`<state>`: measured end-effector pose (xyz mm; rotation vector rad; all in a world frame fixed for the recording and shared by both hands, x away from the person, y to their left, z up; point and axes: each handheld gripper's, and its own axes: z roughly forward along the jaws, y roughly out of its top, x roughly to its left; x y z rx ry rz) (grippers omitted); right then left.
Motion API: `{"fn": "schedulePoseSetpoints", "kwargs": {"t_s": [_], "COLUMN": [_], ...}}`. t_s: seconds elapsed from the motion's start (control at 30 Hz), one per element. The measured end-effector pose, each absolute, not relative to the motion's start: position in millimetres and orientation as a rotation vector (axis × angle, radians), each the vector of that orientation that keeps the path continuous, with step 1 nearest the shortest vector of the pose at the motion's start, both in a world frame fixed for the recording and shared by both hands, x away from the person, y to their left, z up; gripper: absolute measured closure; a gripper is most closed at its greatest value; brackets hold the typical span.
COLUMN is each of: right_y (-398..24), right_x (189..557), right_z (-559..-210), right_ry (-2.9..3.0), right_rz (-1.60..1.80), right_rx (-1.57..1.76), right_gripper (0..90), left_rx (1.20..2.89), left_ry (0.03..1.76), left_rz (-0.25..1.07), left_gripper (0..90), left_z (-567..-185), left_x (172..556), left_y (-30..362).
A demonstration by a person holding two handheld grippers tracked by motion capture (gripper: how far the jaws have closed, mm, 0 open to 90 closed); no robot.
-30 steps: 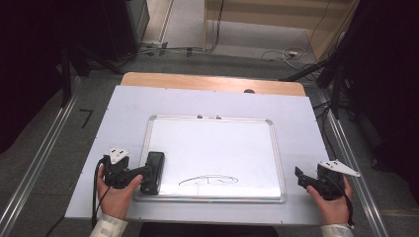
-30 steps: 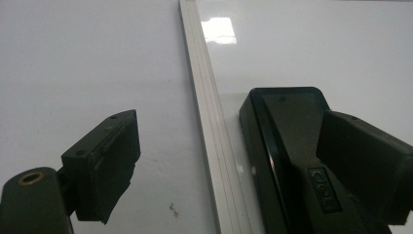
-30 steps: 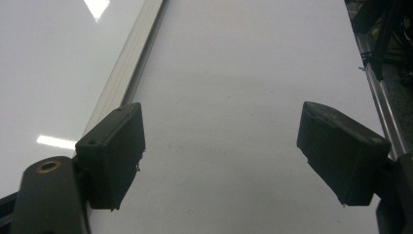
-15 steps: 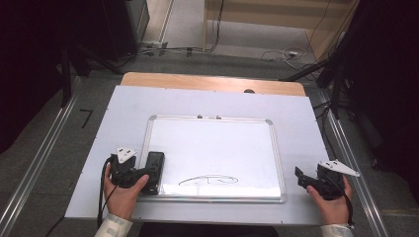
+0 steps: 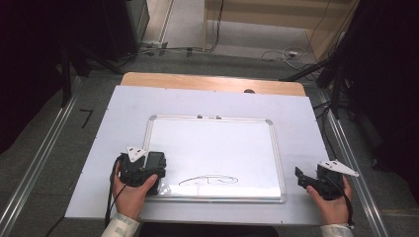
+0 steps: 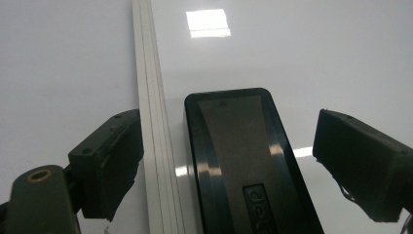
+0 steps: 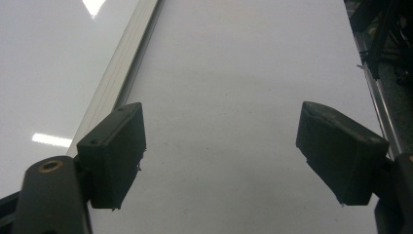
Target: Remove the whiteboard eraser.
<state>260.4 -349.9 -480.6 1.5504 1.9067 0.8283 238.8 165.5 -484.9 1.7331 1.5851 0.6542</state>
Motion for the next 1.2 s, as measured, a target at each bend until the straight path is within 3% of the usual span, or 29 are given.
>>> {"fn": "schedulePoseSetpoints", "kwargs": {"t_s": [1.2], "right_y": [-350.4], "right_x": [260.2], "right_z": [-480.6], "right_ry": [1.903], "right_rz": [0.825], "right_rx": [1.546], "right_gripper": [17.3], "left_rx": [1.787], "left_ry": [1.699], "left_rz": [0.756], "left_gripper": [30.9], "left_z": [-498.1], "left_x": [250.1], "left_y": [137.7]}}
